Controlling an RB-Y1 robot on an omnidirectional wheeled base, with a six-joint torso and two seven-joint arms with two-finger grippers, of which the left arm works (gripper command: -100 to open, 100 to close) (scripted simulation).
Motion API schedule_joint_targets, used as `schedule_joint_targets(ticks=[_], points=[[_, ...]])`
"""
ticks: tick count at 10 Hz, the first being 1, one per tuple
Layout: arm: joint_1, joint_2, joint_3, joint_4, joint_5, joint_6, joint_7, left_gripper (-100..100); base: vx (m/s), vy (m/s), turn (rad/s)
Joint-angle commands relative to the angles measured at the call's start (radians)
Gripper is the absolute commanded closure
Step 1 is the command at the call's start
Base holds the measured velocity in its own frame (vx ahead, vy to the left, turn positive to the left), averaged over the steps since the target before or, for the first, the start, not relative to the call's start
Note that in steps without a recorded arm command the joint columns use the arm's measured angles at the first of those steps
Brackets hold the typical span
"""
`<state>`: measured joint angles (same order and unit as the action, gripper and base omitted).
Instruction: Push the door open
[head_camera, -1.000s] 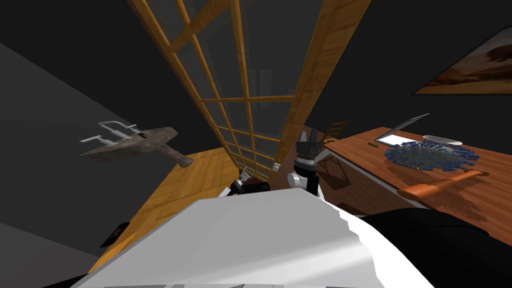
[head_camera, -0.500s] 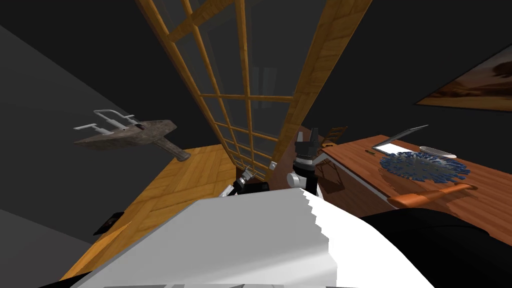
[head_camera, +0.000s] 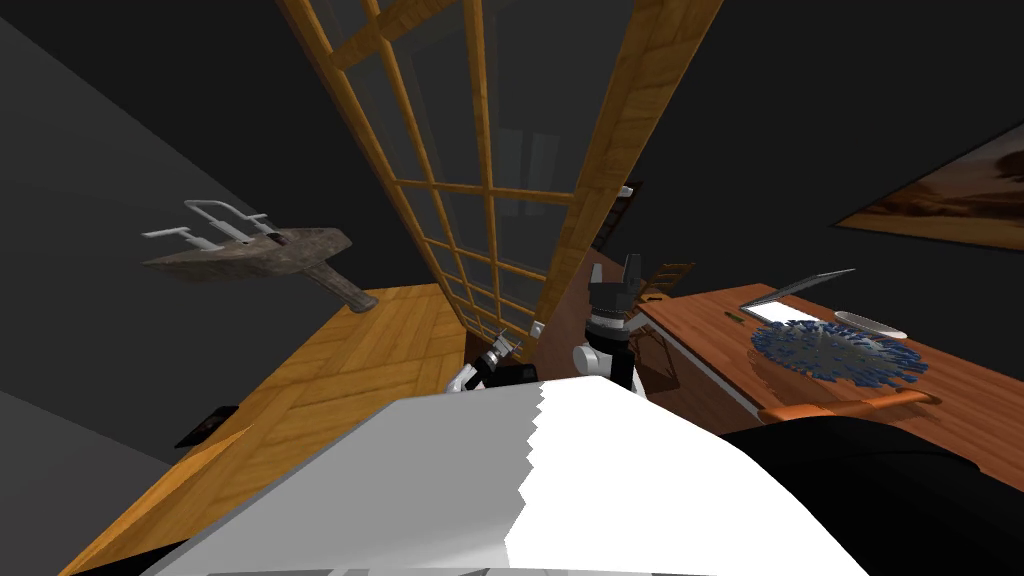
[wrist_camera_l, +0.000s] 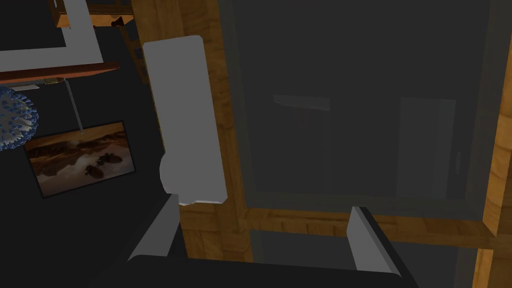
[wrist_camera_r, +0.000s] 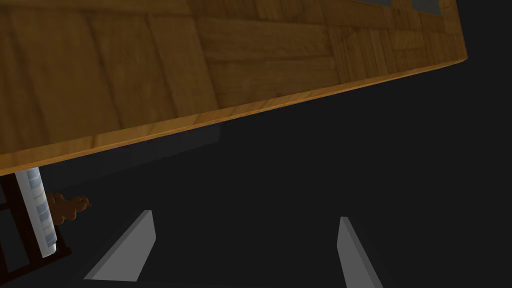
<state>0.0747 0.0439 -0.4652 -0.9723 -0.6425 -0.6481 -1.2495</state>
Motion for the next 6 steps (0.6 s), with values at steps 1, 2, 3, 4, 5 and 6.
schedule_joint_targets(ticks=[1,2,3,4,5,6], points=[[-0.009,-0.025,-0.018,-0.011,-0.016,0.036,-0.004,-100,-0.036,-0.21,0.064],[-0.012,-0.036,-0.025,-0.019,-0.022,0.052,-0.004,-100,-0.064,-0.191,0.049],[-0.016,-0.054,-0.037,-0.03,-0.032,0.074,-0.004,-100,-0.062,-0.186,0.048],[-0.015,-0.046,-0.031,-0.024,-0.026,0.062,-0.003,-100,-0.023,-0.088,0.017],[-0.015,-0.046,-0.031,-0.024,-0.026,0.062,-0.003,100,0.002,0.009,-0.011],[-0.015,-0.046,-0.031,-0.024,-0.026,0.062,-0.003,100,0.008,0.037,-0.008]])
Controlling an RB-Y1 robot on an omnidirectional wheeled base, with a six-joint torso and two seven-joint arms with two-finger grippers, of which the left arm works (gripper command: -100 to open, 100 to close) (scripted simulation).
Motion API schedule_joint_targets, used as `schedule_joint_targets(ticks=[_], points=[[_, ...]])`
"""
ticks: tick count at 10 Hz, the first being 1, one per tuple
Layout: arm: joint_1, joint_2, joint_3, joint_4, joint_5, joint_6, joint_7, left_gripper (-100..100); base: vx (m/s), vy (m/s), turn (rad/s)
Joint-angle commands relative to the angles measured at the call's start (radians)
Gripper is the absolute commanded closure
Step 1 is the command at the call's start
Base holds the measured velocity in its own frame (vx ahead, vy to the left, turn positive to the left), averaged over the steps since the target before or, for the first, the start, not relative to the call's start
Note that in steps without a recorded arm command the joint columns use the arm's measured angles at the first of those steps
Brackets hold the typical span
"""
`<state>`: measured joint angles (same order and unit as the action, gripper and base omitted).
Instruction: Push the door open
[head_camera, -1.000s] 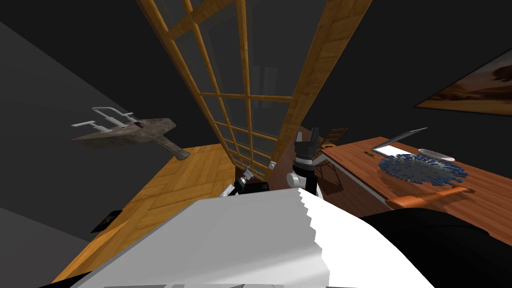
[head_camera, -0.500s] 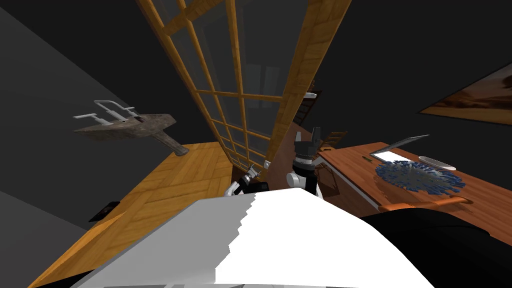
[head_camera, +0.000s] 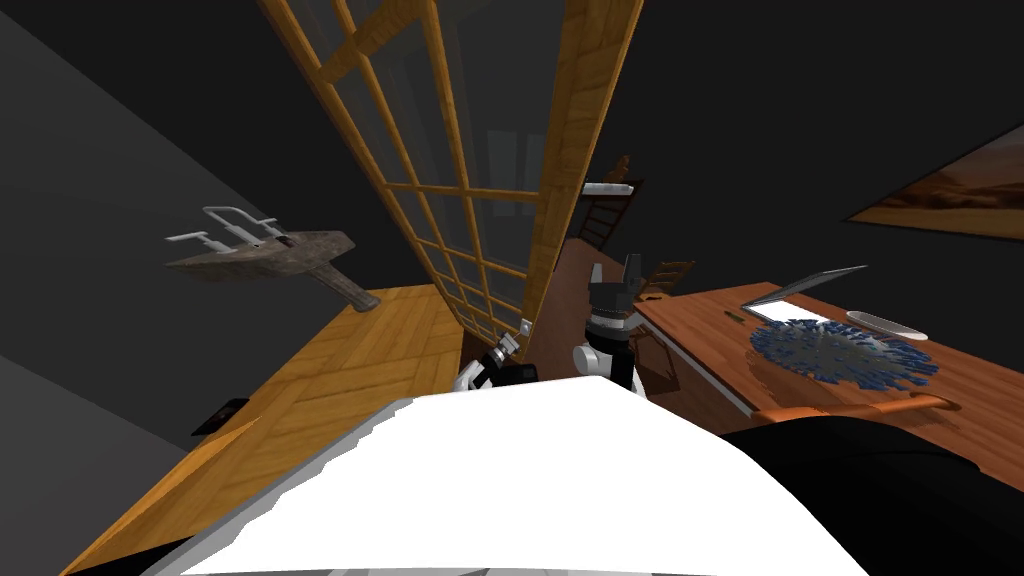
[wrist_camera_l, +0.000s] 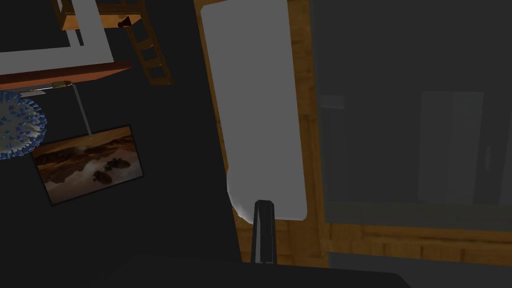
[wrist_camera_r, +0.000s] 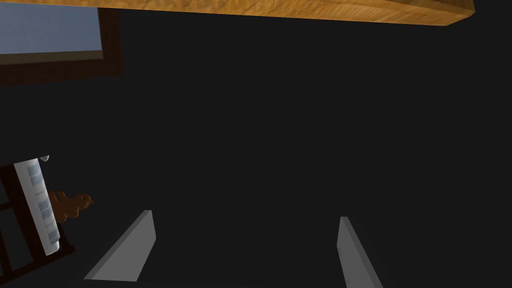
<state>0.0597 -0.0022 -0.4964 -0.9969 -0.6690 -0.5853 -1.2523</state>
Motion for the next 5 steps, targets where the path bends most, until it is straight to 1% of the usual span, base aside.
schedule_joint_targets(ticks=[1,4,5], points=[[0.0,0.001,0.0,0.0,0.0,0.0,0.0,100,0.008,0.034,-0.001],[0.0,0.001,0.0,0.0,0.0,0.0,0.0,100,0.003,0.01,0.001],[0.034,0.028,0.0,-0.009,0.013,-0.043,0.006,-100,-0.009,-0.036,0.269]])
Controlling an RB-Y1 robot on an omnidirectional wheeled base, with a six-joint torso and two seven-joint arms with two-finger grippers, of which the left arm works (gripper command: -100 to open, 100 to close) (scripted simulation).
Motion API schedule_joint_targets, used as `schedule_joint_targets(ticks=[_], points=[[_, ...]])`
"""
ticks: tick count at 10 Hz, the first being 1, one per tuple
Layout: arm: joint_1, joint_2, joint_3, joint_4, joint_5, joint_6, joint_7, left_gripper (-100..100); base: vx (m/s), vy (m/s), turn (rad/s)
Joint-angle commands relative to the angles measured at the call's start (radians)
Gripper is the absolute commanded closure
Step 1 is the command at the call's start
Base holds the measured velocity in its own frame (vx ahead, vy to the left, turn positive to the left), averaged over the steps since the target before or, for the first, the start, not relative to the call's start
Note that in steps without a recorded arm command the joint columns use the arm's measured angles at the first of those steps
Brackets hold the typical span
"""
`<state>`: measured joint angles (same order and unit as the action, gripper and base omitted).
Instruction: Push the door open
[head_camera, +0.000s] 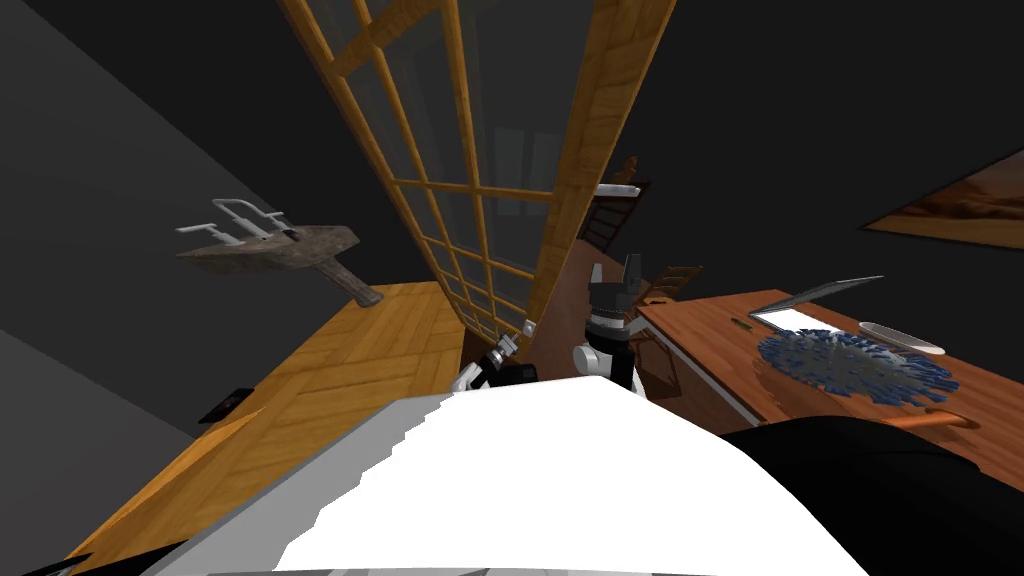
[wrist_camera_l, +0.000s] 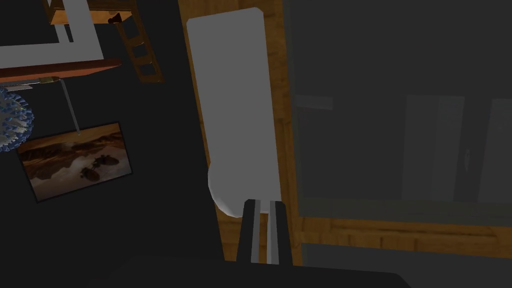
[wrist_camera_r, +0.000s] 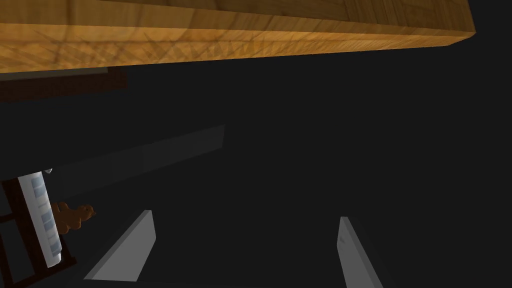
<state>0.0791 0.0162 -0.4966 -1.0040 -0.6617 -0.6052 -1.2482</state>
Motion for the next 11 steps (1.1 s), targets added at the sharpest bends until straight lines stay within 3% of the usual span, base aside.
schedule_joint_targets(ticks=[1,6,11], points=[[0.029,0.019,0.0,-0.006,0.012,-0.042,0.005,-100,-0.016,-0.056,0.269],[0.121,0.058,-0.001,-0.03,0.047,-0.157,0.021,-100,-0.031,-0.06,0.191],[0.2,0.071,-0.001,-0.05,0.078,-0.258,0.036,-100,-0.027,-0.044,0.18]])
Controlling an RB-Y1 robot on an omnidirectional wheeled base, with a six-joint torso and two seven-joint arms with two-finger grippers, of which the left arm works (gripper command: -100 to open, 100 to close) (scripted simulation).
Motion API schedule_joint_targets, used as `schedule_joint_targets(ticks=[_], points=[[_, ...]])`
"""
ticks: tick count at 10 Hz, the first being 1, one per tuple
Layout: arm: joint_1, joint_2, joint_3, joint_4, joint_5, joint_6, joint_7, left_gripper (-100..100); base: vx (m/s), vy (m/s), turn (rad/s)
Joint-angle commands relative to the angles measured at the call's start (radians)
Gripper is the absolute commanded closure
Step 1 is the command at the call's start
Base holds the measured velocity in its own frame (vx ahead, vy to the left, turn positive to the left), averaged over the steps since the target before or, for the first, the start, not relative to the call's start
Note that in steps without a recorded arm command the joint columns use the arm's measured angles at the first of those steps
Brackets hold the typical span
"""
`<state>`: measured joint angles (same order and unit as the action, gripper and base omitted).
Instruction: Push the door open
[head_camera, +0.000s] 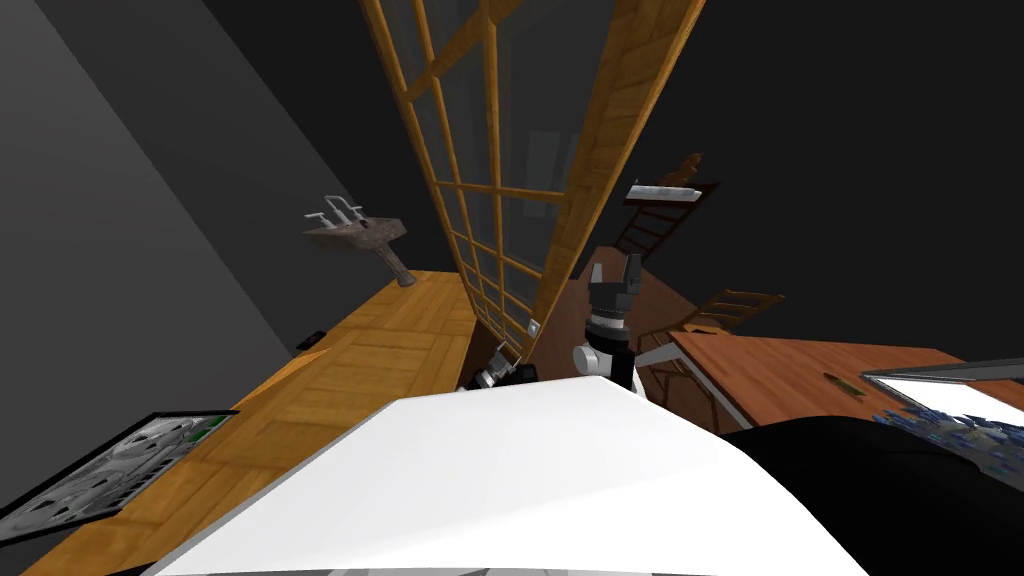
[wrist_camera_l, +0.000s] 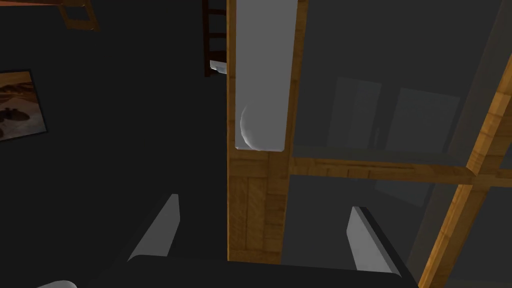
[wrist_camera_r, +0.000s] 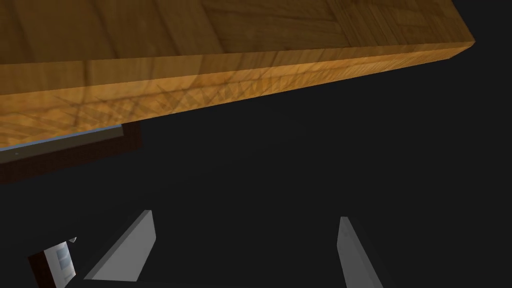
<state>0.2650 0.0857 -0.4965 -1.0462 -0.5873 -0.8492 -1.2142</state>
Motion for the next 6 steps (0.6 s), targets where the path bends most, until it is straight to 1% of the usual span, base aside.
schedule_joint_targets(ticks=[1,2,4,6], points=[[0.0,0.0,0.0,0.0,0.0,0.0,0.0,-100,-0.013,-0.022,0.043],[-0.007,-0.002,0.003,0.005,0.001,0.003,0.0,-100,0.076,-0.116,-0.048],[-0.015,-0.008,0.005,0.009,0.001,0.01,-0.001,-100,0.143,-0.185,-0.01],[-0.026,-0.019,0.008,0.014,0.002,0.019,-0.001,-100,0.169,-0.195,-0.018]])
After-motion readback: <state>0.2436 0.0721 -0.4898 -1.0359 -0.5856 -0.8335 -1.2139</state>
